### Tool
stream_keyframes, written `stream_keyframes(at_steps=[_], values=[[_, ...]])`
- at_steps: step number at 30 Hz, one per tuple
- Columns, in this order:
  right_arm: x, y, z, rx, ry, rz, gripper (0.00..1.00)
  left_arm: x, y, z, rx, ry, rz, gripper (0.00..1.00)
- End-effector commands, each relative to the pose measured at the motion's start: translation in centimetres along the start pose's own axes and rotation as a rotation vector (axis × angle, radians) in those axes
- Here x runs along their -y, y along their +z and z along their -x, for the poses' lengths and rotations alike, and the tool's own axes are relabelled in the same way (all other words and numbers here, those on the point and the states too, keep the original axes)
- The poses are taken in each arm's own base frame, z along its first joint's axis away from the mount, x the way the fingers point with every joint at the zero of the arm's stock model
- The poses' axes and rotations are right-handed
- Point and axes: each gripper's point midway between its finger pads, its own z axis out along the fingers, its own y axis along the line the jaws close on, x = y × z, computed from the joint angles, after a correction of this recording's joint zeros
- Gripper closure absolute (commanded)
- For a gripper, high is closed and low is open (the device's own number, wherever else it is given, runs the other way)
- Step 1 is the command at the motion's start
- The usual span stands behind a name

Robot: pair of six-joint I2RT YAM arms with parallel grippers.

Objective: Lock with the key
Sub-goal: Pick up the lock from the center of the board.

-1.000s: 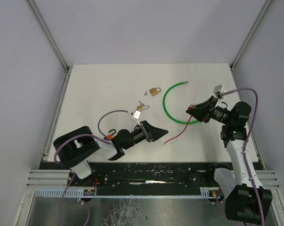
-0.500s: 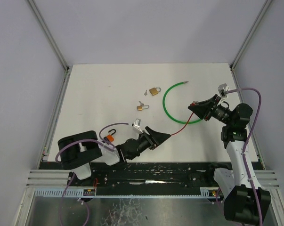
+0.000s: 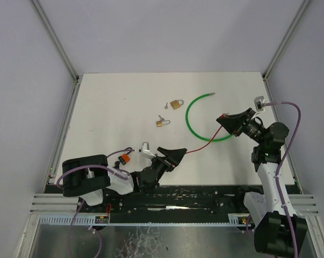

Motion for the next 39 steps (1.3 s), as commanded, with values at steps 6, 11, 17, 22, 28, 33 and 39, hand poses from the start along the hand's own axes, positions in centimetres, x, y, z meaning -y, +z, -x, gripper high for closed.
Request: stream_keyframes(at_steps=[6, 11, 17, 22, 28, 33, 39], values=[[-0.2, -0.2, 2.2, 0.12, 0.068, -0.037, 1.0, 2.9, -0.1, 0.5, 0.139, 0.044, -0.055, 0.0], [-0.1, -0.2, 2.3, 0.13, 0.095, -0.041, 1.0, 2.7, -0.8, 0.8, 0.143, 0.05, -0.078, 0.0], [-0.5, -0.3, 2.5, 0.144, 0.109, -0.029, 1.0, 1.1, 0.4, -1.0, 0.158, 0.011, 0.001, 0.05], [-0.6, -0.2, 2.3, 0.128, 0.131, -0.015, 1.0, 0.3, 3.0, -1.3, 0.27, 0.053, 0.149, 0.29], [-0.6, -0.3, 2.4, 0.134, 0.136, -0.016, 1.0, -2.4, 4.1, -1.2, 0.314, 0.036, 0.295, 0.38], [-0.5, -0.3, 2.3, 0.135, 0.142, -0.021, 1.0, -3.0, 4.8, -0.4, 0.294, -0.04, 0.28, 0.42], [-0.3, -0.2, 2.2, 0.132, 0.149, -0.023, 1.0, -1.6, 5.2, 0.9, 0.285, -0.076, 0.193, 0.45]])
